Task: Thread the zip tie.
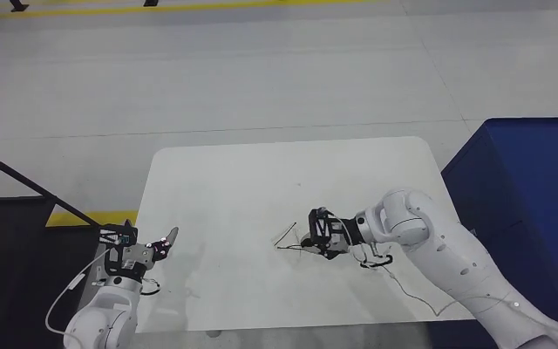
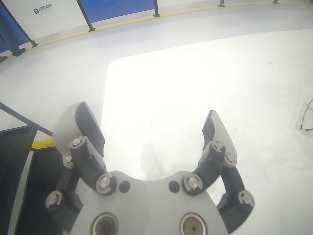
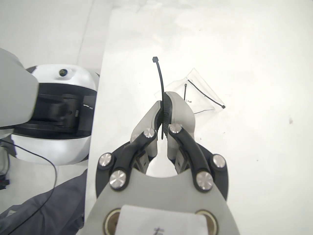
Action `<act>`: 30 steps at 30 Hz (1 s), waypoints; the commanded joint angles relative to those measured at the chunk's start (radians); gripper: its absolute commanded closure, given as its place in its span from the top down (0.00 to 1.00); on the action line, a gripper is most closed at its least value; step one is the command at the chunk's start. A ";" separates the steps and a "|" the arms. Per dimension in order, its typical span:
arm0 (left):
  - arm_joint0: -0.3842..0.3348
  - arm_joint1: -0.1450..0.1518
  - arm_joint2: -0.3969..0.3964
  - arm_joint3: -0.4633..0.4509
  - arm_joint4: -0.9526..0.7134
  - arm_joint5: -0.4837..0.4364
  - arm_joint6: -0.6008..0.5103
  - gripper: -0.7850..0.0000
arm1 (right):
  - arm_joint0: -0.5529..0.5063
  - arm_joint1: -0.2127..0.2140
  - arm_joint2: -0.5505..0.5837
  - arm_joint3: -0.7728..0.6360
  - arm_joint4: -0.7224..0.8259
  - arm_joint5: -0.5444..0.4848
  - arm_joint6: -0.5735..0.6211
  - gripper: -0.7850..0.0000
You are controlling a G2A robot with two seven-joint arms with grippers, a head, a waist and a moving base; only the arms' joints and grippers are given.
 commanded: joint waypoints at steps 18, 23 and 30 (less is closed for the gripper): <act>0.158 0.020 0.039 -0.130 0.533 -0.061 0.498 1.00 | 0.151 0.057 -0.179 0.067 0.440 0.094 0.093 0.00; 0.158 0.020 0.039 -0.130 0.533 -0.061 0.498 1.00 | 0.151 0.057 -0.179 0.067 0.440 0.094 0.093 0.00; 0.186 0.039 0.135 -0.215 0.904 -0.141 0.578 1.00 | 0.145 0.052 -0.208 0.015 0.410 0.143 0.143 0.00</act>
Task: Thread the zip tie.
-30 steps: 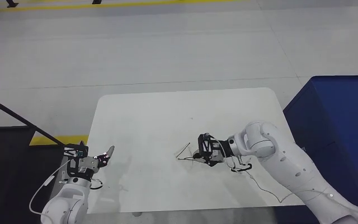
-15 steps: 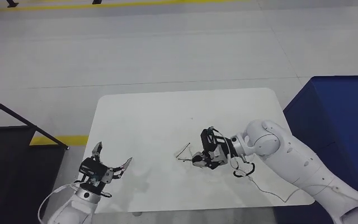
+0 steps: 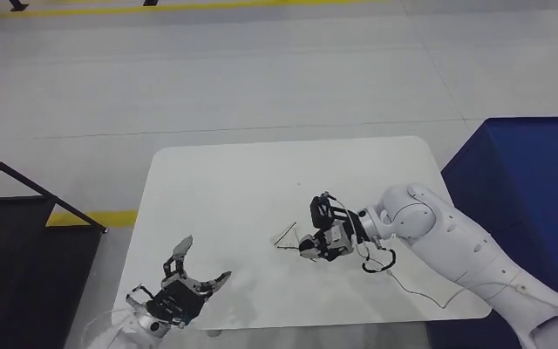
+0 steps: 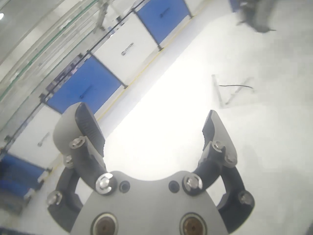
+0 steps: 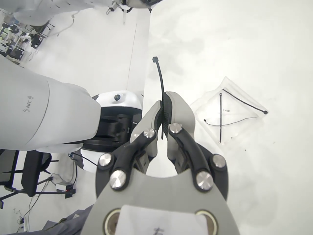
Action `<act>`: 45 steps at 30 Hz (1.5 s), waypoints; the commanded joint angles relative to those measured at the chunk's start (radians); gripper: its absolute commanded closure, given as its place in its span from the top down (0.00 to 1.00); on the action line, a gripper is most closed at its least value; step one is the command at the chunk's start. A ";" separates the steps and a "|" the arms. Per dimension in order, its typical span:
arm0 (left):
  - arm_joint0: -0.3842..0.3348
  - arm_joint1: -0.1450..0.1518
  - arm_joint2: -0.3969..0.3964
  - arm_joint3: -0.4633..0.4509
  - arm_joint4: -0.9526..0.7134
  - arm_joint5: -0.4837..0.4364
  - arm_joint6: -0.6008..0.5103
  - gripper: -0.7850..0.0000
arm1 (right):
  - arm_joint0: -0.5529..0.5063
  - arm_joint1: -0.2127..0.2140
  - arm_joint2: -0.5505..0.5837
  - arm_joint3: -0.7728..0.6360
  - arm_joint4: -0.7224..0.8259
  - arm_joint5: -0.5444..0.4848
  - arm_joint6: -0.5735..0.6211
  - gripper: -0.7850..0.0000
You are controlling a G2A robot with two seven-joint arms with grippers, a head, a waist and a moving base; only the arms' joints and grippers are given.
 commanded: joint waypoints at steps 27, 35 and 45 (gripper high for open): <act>-0.070 0.005 0.271 -0.104 0.362 -0.058 -0.088 0.36 | -0.022 0.000 -0.076 -0.129 -0.017 0.050 0.047 0.00; -0.090 0.006 0.304 -0.091 0.374 -0.058 -0.133 0.28 | -0.028 0.001 -0.082 -0.142 -0.044 0.049 0.049 0.00; -0.091 0.011 0.311 -0.064 0.351 -0.053 -0.148 0.00 | -0.058 0.014 -0.048 -0.170 -0.089 0.050 0.032 0.00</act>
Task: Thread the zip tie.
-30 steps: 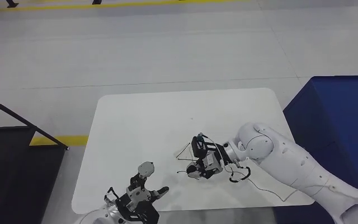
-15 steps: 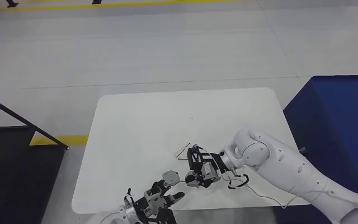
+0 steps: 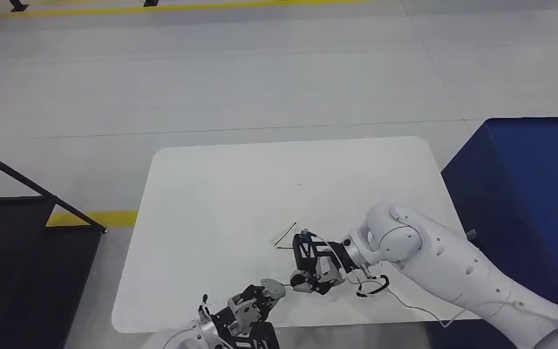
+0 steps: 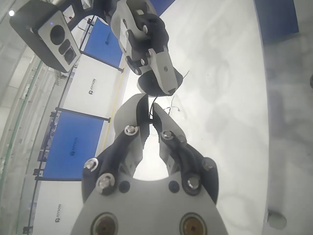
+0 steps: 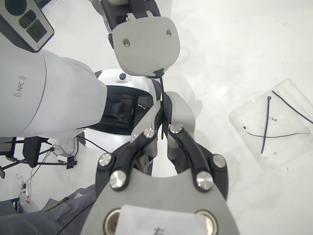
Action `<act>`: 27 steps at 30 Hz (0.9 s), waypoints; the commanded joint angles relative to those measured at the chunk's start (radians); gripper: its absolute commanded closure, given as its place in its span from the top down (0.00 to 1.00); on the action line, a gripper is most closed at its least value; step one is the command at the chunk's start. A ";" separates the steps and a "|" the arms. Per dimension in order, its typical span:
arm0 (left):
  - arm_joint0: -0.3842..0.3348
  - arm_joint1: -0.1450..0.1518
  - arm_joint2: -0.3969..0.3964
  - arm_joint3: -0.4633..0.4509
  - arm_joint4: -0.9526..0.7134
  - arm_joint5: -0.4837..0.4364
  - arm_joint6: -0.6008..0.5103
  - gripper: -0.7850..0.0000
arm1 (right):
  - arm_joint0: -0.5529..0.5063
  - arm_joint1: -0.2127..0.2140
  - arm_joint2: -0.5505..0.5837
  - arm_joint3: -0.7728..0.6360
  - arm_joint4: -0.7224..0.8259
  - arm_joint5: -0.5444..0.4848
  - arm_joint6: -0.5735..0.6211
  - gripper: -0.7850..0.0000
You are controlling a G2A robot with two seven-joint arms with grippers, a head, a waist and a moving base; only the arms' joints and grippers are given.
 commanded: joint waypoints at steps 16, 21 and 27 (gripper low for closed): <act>0.016 0.012 -0.039 0.012 -0.074 0.070 0.024 0.00 | -0.033 0.009 0.032 -0.031 -0.017 0.007 -0.026 1.00; 0.019 0.013 -0.049 0.017 -0.082 0.090 0.027 0.00 | -0.033 0.009 0.032 -0.031 -0.017 0.007 -0.026 1.00; 0.025 0.014 -0.074 0.015 -0.113 0.192 0.077 0.00 | -0.066 0.011 0.067 0.096 0.182 -0.079 -0.139 1.00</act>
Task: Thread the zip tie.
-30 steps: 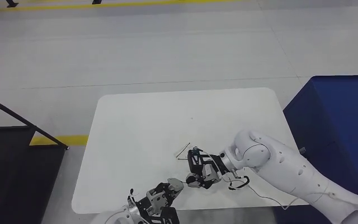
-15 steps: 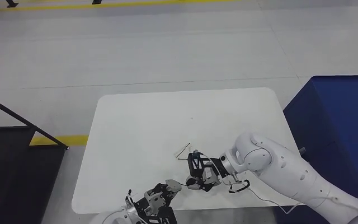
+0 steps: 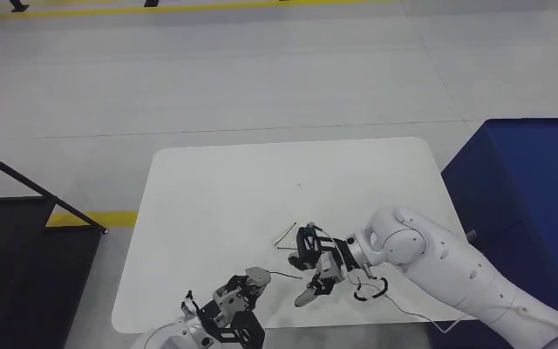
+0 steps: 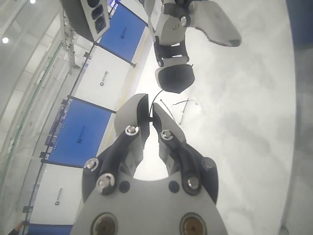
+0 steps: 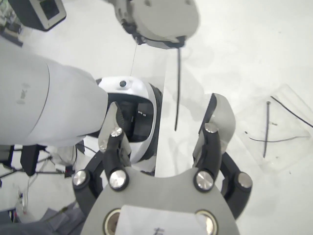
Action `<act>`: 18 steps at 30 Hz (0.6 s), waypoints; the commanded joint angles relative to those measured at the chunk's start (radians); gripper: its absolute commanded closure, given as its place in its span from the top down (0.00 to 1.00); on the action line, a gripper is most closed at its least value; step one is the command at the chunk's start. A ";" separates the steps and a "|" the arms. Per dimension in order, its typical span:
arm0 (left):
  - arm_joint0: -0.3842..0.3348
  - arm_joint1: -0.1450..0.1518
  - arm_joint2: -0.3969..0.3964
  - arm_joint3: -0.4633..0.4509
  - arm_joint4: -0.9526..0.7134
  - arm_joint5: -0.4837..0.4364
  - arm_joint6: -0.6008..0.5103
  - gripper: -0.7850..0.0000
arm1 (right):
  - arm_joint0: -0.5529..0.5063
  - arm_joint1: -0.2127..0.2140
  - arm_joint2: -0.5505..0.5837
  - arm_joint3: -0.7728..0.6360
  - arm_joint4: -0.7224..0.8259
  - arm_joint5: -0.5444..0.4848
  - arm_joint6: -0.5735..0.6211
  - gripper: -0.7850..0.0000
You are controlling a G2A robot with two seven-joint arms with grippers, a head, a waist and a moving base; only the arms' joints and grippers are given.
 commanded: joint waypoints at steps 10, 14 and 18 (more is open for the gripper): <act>0.049 0.002 -0.019 0.023 -0.045 0.215 0.183 0.00 | 0.029 0.020 -0.103 0.106 0.627 -0.105 0.058 1.00; 0.049 0.002 -0.019 0.023 -0.045 0.215 0.183 0.00 | 0.029 0.020 -0.103 0.106 0.627 -0.105 0.058 1.00; 0.047 0.003 -0.012 0.012 -0.016 0.220 0.184 0.00 | 0.007 0.016 -0.102 0.091 0.666 -0.044 0.009 1.00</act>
